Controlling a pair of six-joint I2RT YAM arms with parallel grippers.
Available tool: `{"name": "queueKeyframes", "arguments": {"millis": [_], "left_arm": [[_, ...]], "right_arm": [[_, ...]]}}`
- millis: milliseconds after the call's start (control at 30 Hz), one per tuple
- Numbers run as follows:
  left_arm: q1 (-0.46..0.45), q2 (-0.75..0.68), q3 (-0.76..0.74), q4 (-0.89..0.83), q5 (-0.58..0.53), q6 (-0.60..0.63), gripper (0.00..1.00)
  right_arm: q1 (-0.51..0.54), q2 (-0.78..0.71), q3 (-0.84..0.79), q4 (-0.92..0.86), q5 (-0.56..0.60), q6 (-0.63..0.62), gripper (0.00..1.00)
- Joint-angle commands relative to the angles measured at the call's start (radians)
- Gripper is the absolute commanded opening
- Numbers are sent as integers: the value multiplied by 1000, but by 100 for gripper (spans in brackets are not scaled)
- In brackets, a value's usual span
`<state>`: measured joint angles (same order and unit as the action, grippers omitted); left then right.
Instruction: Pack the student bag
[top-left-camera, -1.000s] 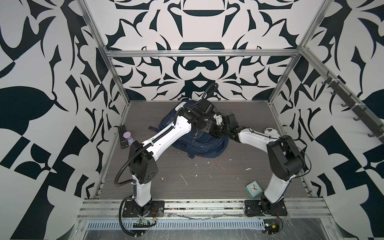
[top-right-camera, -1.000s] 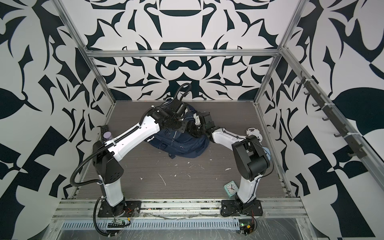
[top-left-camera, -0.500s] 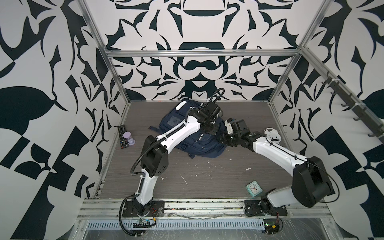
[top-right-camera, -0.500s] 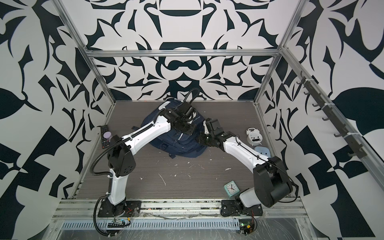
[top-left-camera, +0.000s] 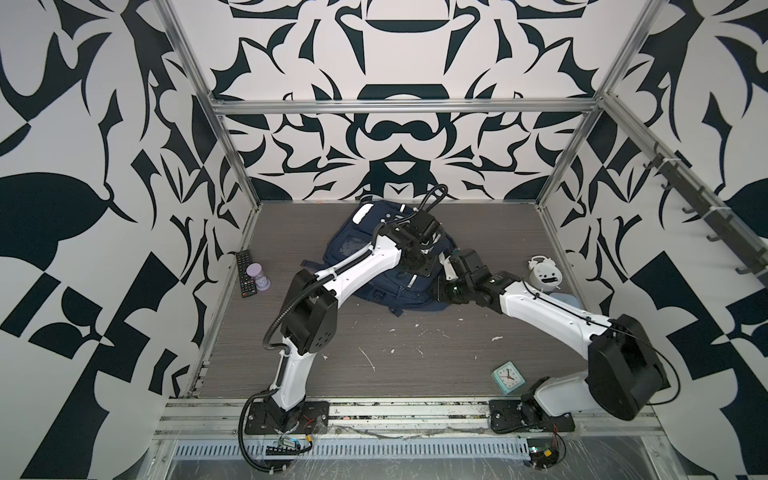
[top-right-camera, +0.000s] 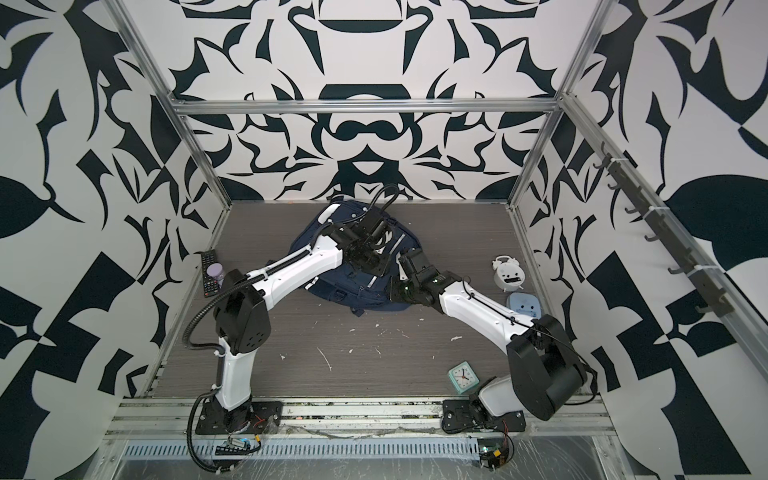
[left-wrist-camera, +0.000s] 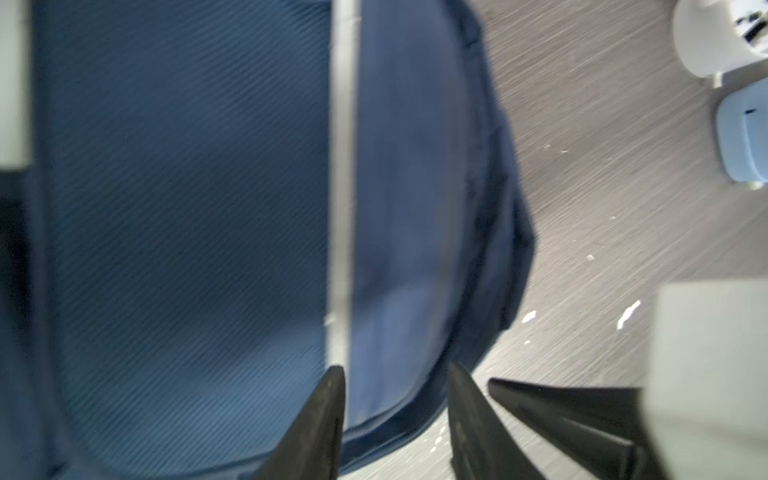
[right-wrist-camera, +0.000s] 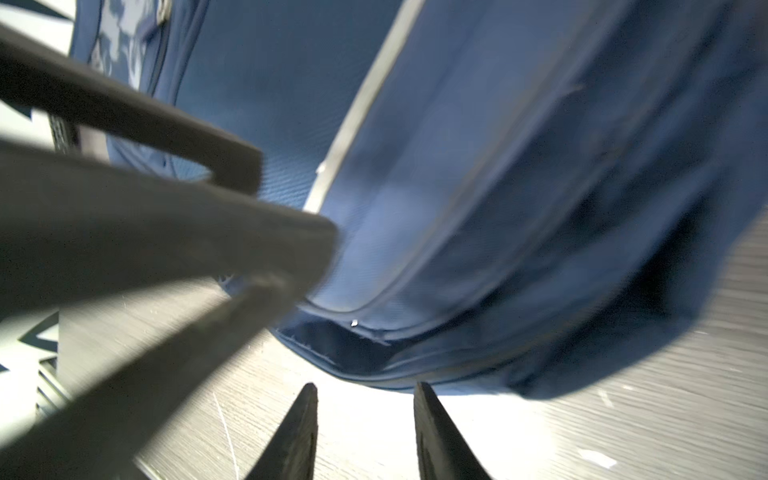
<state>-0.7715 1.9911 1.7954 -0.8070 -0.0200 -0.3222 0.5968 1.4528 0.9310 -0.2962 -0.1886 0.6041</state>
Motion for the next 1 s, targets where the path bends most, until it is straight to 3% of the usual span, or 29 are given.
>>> {"name": "queueKeyframes", "arguments": {"millis": [0,333,533,767,967], "left_arm": [[80,-124,-107,49,-13,-19,44],[187,-188,-278,125,47,-62,44],[225,-155,-298,151,80,-64,44],[233,-97,-293,190,190,-71,41],[232,-60,-282,192,201,-77,37]], "right_arm": [[48,44,67,45,37,13,40],[173,222,237,26,97,23,37],[195,295,281,19,113,40,38],[195,309,284,8,145,37,37],[195,335,292,19,154,43,36]]}}
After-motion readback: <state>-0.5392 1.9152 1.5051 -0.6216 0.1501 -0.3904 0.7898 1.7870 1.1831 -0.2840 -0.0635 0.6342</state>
